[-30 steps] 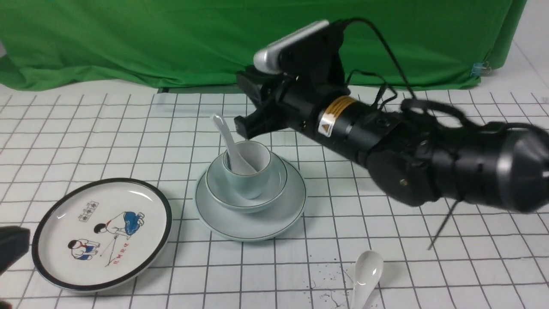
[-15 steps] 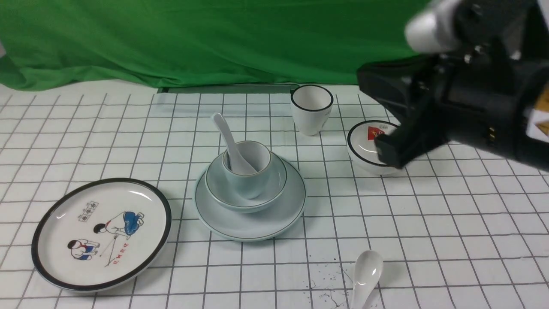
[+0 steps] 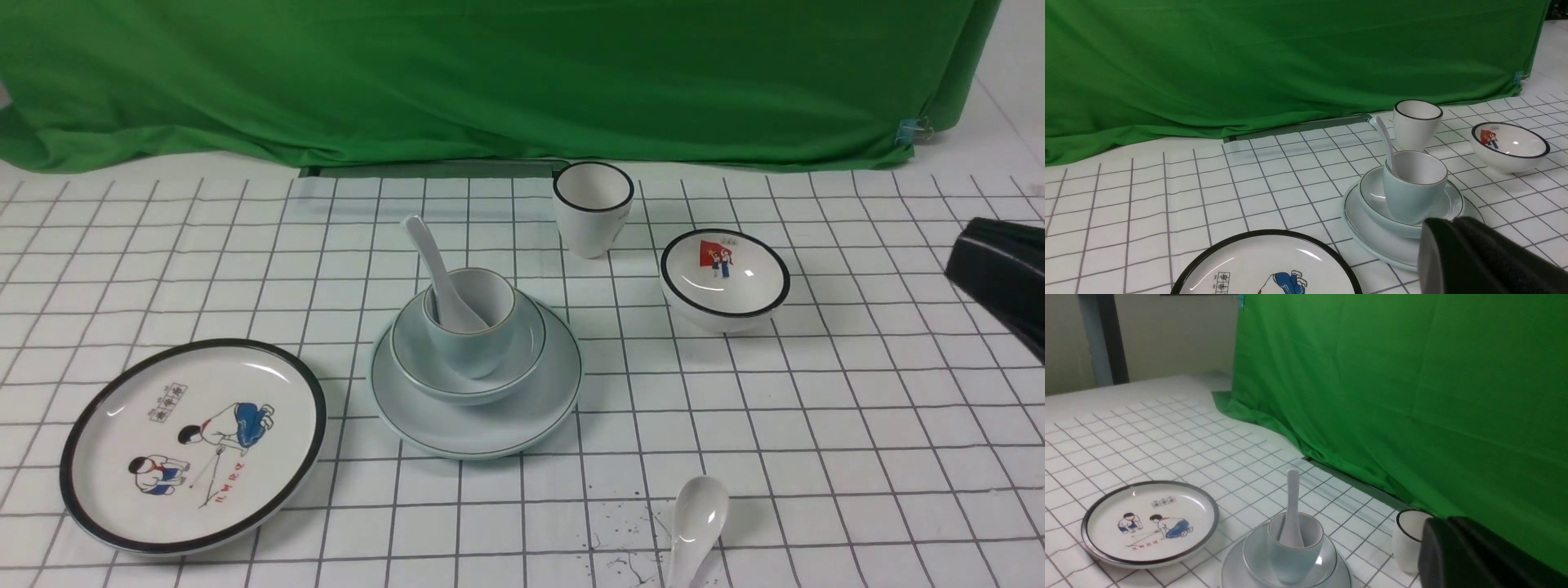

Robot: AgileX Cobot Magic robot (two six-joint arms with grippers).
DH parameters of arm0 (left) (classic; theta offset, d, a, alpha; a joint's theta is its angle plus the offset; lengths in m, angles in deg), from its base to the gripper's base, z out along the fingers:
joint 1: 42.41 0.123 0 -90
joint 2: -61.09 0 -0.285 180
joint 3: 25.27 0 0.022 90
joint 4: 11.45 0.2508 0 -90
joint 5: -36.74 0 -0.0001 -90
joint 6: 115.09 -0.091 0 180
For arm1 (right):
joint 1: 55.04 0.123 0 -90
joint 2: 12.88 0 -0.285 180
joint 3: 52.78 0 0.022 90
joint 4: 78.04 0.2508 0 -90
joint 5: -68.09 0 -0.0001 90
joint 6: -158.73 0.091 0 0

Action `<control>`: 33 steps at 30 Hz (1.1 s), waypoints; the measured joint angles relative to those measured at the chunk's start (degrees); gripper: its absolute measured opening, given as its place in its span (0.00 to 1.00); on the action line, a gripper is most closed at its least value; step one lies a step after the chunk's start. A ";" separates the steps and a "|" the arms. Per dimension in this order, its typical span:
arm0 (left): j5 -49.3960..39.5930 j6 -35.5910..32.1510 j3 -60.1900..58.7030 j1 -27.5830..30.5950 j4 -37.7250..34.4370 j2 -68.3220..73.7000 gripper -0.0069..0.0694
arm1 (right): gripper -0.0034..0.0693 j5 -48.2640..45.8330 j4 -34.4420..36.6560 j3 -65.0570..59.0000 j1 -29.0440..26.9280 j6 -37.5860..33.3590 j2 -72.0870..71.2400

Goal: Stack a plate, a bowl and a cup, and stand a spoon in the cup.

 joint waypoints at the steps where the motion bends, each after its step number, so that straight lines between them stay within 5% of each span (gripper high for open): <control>1: 0.00 0.00 0.00 0.00 0.09 0.00 0.05 | 0.11 0.24 0.00 0.00 0.00 0.00 -0.74; 15: 0.00 0.00 0.00 0.00 0.14 0.00 0.05 | 0.06 7.71 0.49 -8.27 -1.69 -1.21 -3.99; 23: 0.00 0.00 0.00 0.00 0.14 0.00 0.05 | 0.06 9.99 2.83 -25.59 -19.70 -1.52 -17.46; 28: 0.00 0.04 0.00 0.00 0.14 0.00 0.05 | 0.06 9.61 2.50 -35.53 -35.94 -0.44 -26.39; 33: 0.00 0.04 0.00 0.00 0.14 0.00 0.05 | 0.06 1.77 0.36 -37.37 -42.38 4.17 -33.50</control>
